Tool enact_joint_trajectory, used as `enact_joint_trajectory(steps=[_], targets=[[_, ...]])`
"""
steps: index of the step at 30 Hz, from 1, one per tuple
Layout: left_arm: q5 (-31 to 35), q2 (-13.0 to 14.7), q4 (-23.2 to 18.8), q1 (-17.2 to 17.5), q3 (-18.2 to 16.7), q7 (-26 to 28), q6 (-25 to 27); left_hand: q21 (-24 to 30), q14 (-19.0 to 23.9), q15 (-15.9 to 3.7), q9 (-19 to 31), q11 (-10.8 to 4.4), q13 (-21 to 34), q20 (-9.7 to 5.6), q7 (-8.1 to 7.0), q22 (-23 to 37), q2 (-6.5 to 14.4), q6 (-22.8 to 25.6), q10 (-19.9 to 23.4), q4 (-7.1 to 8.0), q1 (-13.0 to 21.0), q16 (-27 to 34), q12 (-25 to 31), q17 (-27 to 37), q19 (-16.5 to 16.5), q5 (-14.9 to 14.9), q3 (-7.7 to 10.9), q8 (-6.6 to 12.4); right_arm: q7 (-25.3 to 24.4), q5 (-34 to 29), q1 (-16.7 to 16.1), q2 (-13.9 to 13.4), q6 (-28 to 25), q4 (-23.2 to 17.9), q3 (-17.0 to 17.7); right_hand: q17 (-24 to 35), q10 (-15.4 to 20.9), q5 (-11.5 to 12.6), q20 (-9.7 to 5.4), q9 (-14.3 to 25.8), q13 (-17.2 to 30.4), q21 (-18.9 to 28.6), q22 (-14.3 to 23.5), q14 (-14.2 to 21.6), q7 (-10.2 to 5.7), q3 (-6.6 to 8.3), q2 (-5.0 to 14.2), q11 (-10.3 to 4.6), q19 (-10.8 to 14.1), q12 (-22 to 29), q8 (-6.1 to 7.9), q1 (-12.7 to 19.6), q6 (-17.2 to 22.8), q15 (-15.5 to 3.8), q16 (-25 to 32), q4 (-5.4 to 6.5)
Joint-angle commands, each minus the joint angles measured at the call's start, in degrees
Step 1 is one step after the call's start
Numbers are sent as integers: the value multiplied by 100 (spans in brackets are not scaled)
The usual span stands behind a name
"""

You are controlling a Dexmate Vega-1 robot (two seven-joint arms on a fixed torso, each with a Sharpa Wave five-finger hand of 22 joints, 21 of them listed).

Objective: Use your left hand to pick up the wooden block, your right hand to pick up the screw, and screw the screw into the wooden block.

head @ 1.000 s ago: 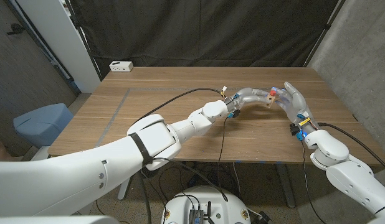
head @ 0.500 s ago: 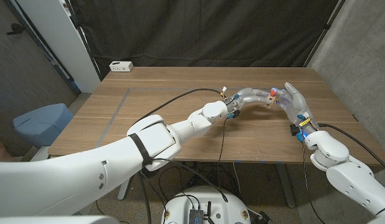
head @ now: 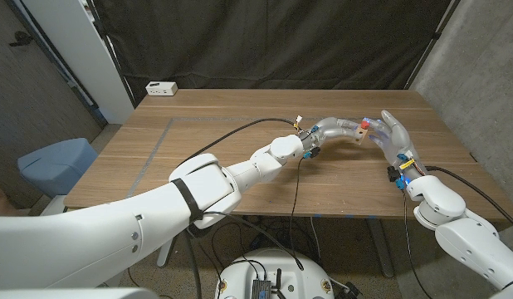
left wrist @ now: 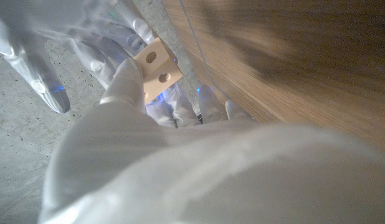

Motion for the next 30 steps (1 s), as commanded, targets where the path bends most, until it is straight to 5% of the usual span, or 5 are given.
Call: enact_joint_trajectory(steps=[1, 30], targets=[[-7, -2, 2, 12, -13, -13, 12, -3, 68, -520, 22, -7, 29, -18, 178, 19, 204, 407, 37, 217, -113, 1, 67, 15, 35, 50, 260, 90, -96, -20, -67, 40, -19, -42, 26, 4, 39, 36, 15, 27, 13, 42, 18, -111, 6, 44, 23, -6, 52, 42, 60, 37, 101, -46, 31, -10], [-28, -8, 5, 15, -24, -34, 61, -2, 76, -505, 21, -8, 25, -17, 176, 20, 202, 409, 45, 223, -129, 1, 71, 15, 39, 49, 258, 89, -244, -59, -223, 123, -73, -144, 112, -9, 215, 38, -6, 23, 12, 54, 18, -1, 51, 69, 33, -65, 154, 56, 87, 75, 386, -73, 46, -34]])
